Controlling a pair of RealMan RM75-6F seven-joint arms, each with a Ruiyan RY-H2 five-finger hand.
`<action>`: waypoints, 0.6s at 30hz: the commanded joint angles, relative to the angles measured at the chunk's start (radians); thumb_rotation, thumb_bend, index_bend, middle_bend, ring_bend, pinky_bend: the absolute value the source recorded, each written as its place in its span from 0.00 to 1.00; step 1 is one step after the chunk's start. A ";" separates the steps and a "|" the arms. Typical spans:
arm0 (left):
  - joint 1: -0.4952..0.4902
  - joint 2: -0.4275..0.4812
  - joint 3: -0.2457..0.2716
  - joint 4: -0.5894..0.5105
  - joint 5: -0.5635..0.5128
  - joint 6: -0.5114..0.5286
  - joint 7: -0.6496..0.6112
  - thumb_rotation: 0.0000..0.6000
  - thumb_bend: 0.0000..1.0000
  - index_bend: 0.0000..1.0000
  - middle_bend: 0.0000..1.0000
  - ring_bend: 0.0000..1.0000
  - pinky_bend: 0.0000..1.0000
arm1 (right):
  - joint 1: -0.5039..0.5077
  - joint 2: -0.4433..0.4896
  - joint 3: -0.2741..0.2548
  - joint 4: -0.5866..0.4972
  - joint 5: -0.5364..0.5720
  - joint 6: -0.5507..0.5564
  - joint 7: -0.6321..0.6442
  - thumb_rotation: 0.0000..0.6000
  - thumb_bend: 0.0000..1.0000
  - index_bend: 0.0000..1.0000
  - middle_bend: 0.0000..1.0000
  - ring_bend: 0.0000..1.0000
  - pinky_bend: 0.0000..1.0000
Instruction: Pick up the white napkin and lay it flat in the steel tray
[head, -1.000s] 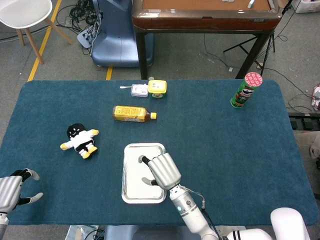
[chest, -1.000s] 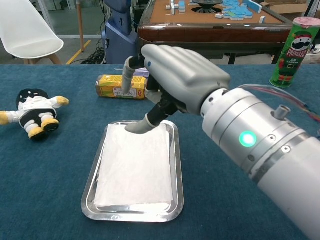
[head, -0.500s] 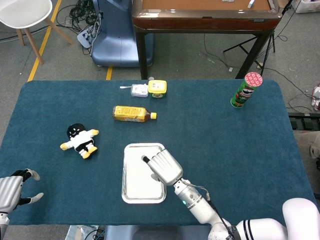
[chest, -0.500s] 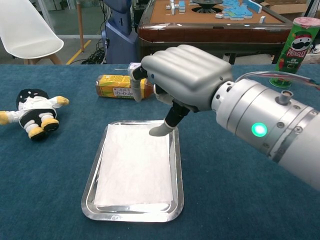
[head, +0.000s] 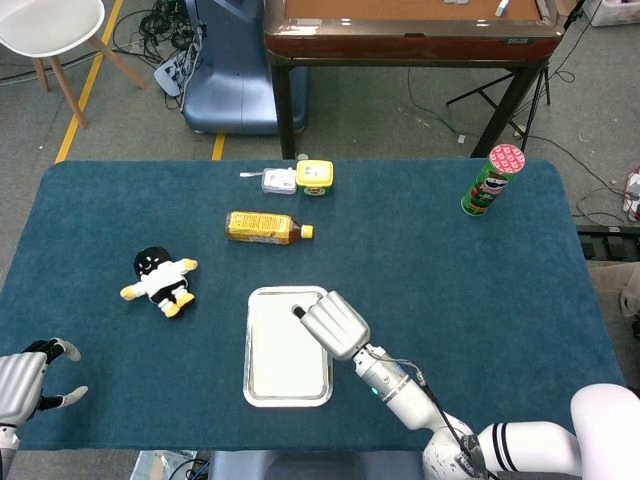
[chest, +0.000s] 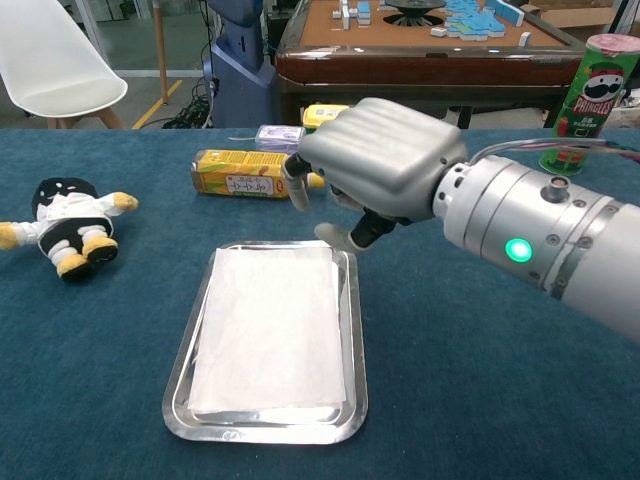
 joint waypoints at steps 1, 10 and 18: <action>0.000 0.000 0.000 0.000 -0.001 -0.001 0.000 1.00 0.07 0.48 0.44 0.36 0.58 | 0.011 -0.010 0.000 0.026 -0.001 0.000 0.007 1.00 0.57 0.42 1.00 1.00 1.00; 0.002 0.003 0.000 -0.002 0.002 0.006 -0.002 1.00 0.07 0.48 0.44 0.36 0.58 | 0.039 -0.037 0.002 0.105 0.029 -0.017 0.007 1.00 0.73 0.42 1.00 1.00 1.00; 0.004 0.005 0.000 -0.003 0.006 0.010 -0.005 1.00 0.07 0.48 0.44 0.36 0.58 | 0.057 -0.080 0.005 0.174 0.065 -0.025 0.023 1.00 0.74 0.42 1.00 1.00 1.00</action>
